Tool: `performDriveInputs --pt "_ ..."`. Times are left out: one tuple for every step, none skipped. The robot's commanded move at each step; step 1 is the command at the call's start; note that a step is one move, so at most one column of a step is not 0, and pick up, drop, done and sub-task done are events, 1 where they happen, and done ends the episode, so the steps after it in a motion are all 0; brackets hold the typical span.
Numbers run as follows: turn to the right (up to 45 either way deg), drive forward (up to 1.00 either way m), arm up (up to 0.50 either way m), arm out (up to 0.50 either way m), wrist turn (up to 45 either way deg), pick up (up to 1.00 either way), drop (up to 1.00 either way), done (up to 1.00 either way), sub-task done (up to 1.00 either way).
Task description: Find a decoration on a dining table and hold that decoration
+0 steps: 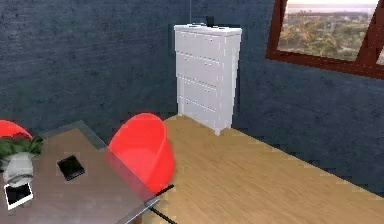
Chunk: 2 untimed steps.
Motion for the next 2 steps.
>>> performDriveInputs --pt "6.0 0.00 0.00 0.00 0.0 0.00 0.00 0.00 0.00" --pt "0.0 0.80 0.00 0.00 0.0 0.00 0.00 0.00 0.00"
